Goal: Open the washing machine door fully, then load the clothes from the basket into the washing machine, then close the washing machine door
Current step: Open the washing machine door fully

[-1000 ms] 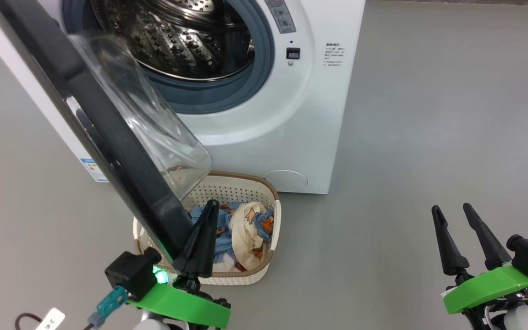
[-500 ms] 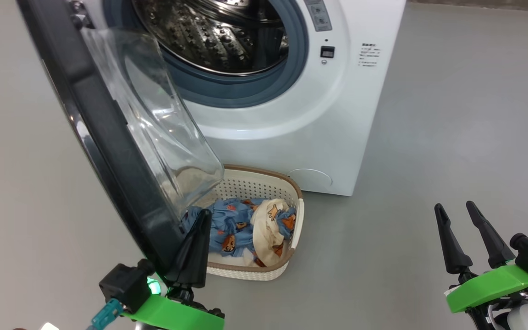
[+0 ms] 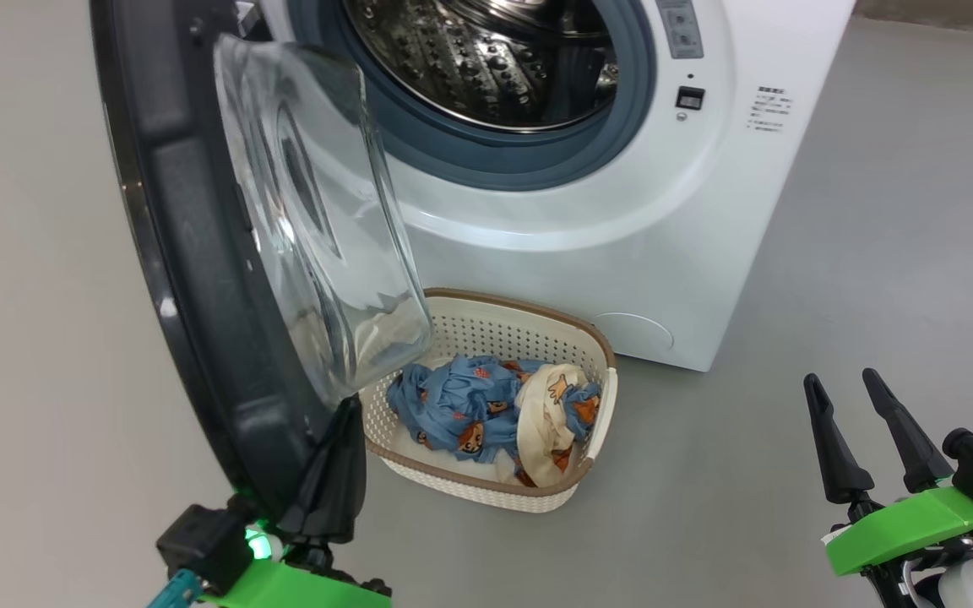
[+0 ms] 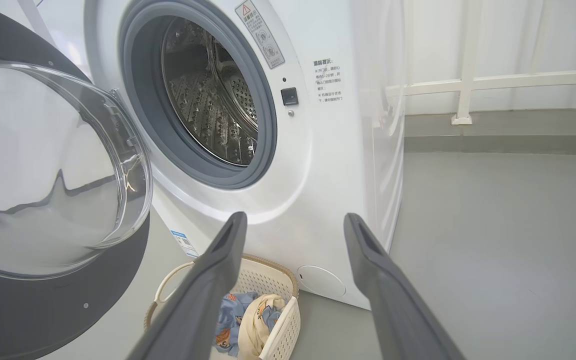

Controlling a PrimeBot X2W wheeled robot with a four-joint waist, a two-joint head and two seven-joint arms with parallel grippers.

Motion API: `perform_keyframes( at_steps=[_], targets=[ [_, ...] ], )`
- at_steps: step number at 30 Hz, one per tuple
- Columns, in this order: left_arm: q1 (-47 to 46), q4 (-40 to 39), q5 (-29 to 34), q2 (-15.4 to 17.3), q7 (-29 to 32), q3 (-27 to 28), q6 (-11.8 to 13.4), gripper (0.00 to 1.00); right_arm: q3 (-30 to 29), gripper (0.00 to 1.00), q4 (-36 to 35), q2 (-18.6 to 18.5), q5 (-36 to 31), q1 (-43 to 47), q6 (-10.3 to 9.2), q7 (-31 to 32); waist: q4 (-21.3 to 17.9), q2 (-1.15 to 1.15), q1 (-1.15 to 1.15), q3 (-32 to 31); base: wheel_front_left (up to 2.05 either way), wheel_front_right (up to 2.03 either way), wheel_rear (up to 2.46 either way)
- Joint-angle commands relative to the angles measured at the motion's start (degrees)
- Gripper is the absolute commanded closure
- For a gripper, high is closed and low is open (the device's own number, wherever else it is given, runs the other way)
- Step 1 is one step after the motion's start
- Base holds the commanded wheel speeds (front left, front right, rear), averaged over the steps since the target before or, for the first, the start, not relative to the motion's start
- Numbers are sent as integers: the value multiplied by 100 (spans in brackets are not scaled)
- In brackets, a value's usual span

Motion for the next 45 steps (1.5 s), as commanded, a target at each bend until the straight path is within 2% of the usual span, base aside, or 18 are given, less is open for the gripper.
perform_keyframes(
  at_steps=[1,11,22,32,45],
  targets=[
    [-19,-153,7,154,-37,308,119,100,88,0,-153,-122,-46,-113,32,-70,97,0,0,-6,0,0,0],
    [222,-400,-58,298,-30,624,434,100,98,0,-185,-185,-49,-74,32,-70,424,0,0,52,0,0,0],
    [-259,-186,-138,448,-35,1168,624,100,184,0,-180,-310,-48,-230,32,-70,644,0,0,250,0,0,0],
    [-488,89,-87,698,-36,1898,666,100,253,0,-200,-379,-25,-368,32,-70,621,0,0,382,0,0,0],
    [-764,633,116,1075,-37,2759,479,100,260,0,-211,-373,-25,-404,32,-70,586,0,0,467,0,0,0]
  ],
)
